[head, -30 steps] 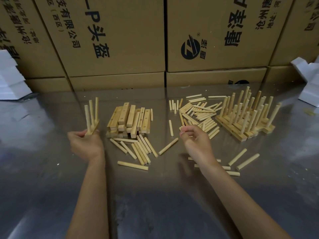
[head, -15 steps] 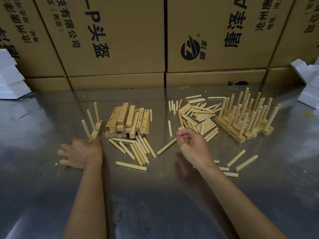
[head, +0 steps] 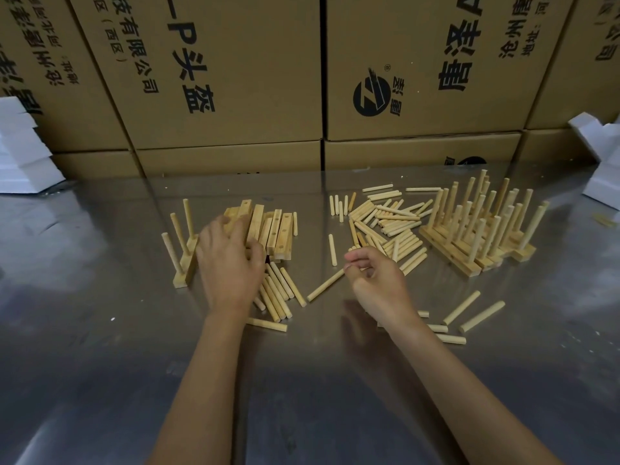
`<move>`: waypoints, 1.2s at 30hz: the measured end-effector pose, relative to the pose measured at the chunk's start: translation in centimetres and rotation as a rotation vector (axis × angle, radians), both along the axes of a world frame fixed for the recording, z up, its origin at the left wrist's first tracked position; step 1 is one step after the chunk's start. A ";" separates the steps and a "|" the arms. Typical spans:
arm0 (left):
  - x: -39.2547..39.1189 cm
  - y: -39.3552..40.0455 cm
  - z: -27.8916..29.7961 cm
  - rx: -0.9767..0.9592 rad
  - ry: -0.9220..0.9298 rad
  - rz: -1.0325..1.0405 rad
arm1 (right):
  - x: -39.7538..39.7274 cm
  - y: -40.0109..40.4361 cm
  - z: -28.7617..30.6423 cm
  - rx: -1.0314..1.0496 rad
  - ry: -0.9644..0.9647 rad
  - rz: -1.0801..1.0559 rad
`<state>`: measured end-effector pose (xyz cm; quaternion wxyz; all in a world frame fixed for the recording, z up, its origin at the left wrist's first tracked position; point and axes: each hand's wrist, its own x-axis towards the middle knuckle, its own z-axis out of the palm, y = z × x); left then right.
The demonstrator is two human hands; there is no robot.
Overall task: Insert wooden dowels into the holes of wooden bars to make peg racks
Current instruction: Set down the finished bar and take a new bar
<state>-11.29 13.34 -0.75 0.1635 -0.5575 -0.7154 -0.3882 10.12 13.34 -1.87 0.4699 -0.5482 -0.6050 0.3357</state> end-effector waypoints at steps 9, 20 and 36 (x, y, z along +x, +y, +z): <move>-0.5 0.8 -1.0 -0.131 0.020 0.092 | 0.0 -0.1 0.2 -0.001 0.005 0.014; 0.9 -0.5 0.9 0.074 -0.186 -0.051 | 0.1 -0.5 0.8 -0.021 0.015 0.027; 8.0 -2.7 2.9 -0.378 -0.988 -0.973 | 3.3 0.0 3.1 -0.302 0.743 0.027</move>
